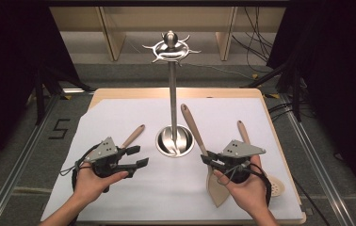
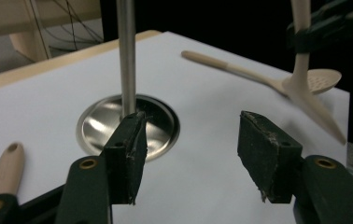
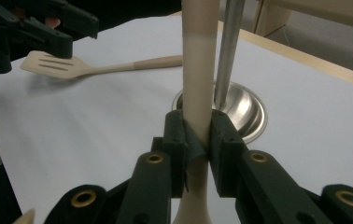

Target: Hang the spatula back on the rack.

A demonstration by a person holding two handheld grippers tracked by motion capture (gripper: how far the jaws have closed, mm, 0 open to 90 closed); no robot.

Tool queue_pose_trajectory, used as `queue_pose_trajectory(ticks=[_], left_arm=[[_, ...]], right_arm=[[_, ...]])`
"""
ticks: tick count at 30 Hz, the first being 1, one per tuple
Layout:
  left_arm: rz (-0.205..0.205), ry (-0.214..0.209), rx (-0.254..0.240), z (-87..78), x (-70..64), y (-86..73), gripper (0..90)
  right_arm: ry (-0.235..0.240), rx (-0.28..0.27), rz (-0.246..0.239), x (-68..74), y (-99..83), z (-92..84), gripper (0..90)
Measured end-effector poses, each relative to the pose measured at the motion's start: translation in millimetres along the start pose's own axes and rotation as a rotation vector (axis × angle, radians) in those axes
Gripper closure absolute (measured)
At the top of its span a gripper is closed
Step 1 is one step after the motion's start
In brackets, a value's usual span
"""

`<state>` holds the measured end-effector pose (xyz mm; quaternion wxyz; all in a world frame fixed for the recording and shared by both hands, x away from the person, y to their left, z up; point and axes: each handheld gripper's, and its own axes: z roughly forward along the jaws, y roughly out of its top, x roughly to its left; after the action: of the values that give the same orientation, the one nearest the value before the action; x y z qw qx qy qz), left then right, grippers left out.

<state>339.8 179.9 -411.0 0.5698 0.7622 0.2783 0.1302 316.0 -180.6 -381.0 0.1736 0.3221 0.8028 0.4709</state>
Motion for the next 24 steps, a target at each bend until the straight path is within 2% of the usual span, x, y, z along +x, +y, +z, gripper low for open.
queue_pose_trajectory(ticks=[1, 2, 3, 4, 5, 6, 7, 9, 10, 11, 12, 13, 14, 15, 17, 20, 24], left_arm=[[0.000, 0.000, 0.000, 0.0, 0.0, 0.0, 42.1], [0.005, -0.017, -0.011, 1.3, -3.6, 9.6, 42.1], [0.003, -0.029, -0.034, 3.3, -5.4, 14.3, 42.1], [-0.003, -0.034, -0.044, 4.9, -7.6, 18.5, 42.1], [-0.005, -0.041, -0.056, 6.9, -9.9, 22.4, 42.2], [-0.006, -0.046, -0.058, 8.0, -11.9, 26.6, 42.3], [-0.006, -0.046, -0.058, 8.0, -11.9, 26.6, 42.4], [-0.006, -0.084, -0.084, 13.4, -16.3, 38.9, 42.5], [-0.006, -0.084, -0.084, 13.4, -16.3, 38.9, 42.6], [0.002, -0.100, -0.093, 16.7, -18.9, 47.6, 42.6], [-0.001, -0.103, -0.095, 18.3, -20.4, 51.9, 42.7], [-0.004, -0.109, -0.101, 20.5, -21.7, 56.1, 42.8], [-0.003, -0.115, -0.105, 22.6, -22.6, 60.0, 42.9], [-0.001, -0.121, -0.109, 24.8, -23.6, 63.7, 42.9], [-0.004, -0.124, -0.113, 27.1, -24.9, 67.1, 43.0], [0.018, -0.134, -0.123, 34.9, -27.8, 78.1, 43.1], [0.017, -0.139, -0.137, 42.2, -30.5, 85.1, 43.7]], right_arm=[[0.001, -0.012, -0.017, -0.2, 0.4, 1.0, 79.5], [0.005, -0.004, -0.012, 1.8, 1.2, 0.3, 79.4], [0.005, -0.008, -0.029, 1.9, 1.9, 0.5, 79.5], [0.014, -0.008, -0.010, 4.0, 2.4, 0.4, 79.4], [0.009, -0.012, -0.026, 4.5, 3.1, 0.1, 79.4], [0.013, -0.007, -0.016, 6.1, 3.9, -0.9, 79.4], [0.006, -0.017, -0.028, 6.0, 4.5, -1.1, 79.4], [0.013, -0.016, 0.003, 9.1, 5.2, -0.8, 79.4], [0.019, -0.021, -0.024, 7.0, 6.1, 0.0, 79.4], [0.015, -0.026, -0.033, 7.1, 6.6, 0.3, 79.4], [0.022, -0.025, -0.015, 8.9, 6.7, 1.1, 79.4], [0.013, -0.038, -0.016, 10.1, 7.0, 2.8, 79.5], [0.013, -0.057, -0.052, 8.3, 7.7, 4.9, 79.4], [0.023, -0.041, -0.060, 8.6, 8.7, 4.5, 79.4], [0.025, -0.041, -0.051, 9.7, 9.0, 5.3, 79.4], [0.030, -0.027, -0.025, 13.0, 10.7, 5.6, 79.4], [0.039, -0.025, -0.024, 11.9, 11.1, 6.9, 79.4]])
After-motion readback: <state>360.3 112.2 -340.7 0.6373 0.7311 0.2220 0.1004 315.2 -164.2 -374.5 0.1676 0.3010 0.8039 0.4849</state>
